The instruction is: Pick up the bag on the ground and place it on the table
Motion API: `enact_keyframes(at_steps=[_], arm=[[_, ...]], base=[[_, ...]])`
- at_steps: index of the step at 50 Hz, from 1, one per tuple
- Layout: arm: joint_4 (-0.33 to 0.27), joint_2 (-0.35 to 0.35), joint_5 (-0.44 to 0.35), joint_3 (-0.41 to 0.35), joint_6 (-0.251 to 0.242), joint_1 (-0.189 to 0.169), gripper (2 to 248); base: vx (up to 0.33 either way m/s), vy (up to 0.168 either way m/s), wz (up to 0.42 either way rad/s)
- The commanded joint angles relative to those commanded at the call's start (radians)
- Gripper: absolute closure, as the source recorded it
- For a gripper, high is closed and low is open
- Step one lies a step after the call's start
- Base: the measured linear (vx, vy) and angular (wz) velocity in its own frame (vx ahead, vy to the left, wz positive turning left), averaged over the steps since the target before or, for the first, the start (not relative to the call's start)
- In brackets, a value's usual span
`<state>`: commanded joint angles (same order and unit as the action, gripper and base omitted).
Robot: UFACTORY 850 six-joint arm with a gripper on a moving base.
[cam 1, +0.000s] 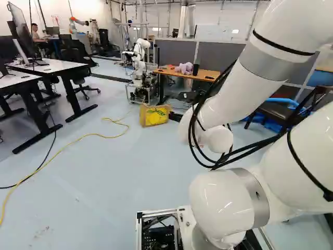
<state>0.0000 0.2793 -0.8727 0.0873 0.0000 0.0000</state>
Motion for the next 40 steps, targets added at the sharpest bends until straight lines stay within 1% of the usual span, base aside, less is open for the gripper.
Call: enact_keyframes(at_steps=[25,40], arm=[[0.0,0.0,0.0,0.0,0.0,0.0,3],[0.0,0.0,0.0,0.0,0.0,0.0,3]], base=[[0.109,0.005,0.0],[0.143,0.054,0.254]])
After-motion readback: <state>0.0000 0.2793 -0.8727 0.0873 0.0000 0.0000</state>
